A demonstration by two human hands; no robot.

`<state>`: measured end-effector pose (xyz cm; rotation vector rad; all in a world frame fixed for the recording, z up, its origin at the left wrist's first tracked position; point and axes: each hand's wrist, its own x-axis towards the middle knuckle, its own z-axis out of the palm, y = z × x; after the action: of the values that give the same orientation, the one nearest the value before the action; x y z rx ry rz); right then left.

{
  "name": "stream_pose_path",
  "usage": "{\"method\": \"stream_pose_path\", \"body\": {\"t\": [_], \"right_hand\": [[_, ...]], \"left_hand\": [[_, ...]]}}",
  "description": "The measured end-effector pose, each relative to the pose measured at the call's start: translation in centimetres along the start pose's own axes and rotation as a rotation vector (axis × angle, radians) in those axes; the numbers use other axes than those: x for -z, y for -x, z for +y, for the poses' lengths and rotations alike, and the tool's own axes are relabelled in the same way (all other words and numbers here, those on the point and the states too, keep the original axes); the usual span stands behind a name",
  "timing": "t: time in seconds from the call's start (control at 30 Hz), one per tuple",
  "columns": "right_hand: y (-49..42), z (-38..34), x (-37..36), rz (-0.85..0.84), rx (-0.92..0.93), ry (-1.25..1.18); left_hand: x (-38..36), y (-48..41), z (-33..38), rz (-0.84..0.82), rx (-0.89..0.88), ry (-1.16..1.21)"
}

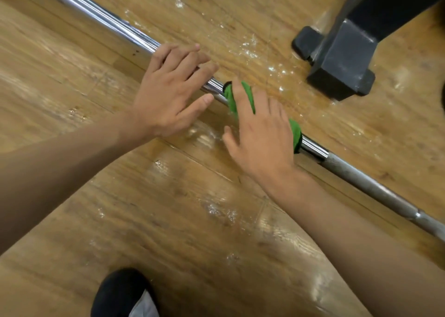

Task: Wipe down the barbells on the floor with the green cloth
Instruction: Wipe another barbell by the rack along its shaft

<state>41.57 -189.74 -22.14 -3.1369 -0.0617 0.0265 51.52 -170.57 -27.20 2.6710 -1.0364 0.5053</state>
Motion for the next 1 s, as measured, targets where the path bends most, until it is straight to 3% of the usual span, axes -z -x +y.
{"method": "stream_pose_path", "body": {"t": [0.13,0.3,0.47,0.6,0.77,0.87,1.0], "right_hand": [[3.9,6.2,0.9,-0.038,-0.163,0.073],[3.2,6.6,0.4,-0.005,-0.309,0.051],[-3.8,1.6,-0.5,0.049,-0.148,0.037],[-3.9,3.5,-0.3,0.067,-0.082,-0.002],[0.2,9.7,0.7,0.009,-0.176,-0.096],[-1.4,7.1,0.2,0.068,-0.301,-0.069],[-6.4,1.4,-0.6,0.104,-0.201,-0.06]], "left_hand": [[-1.3,-1.9,0.4,0.06,0.015,0.021],[-2.3,-3.2,0.0,0.098,0.043,0.019],[-2.5,-5.1,-0.2,0.065,0.03,0.017],[-2.8,-6.0,-0.9,0.043,0.006,0.018],[-3.0,-6.4,0.3,0.01,0.077,0.045],[-2.4,-6.7,0.3,-0.057,0.08,0.055],[-1.7,-6.9,0.2,-0.116,0.072,0.026]]}}
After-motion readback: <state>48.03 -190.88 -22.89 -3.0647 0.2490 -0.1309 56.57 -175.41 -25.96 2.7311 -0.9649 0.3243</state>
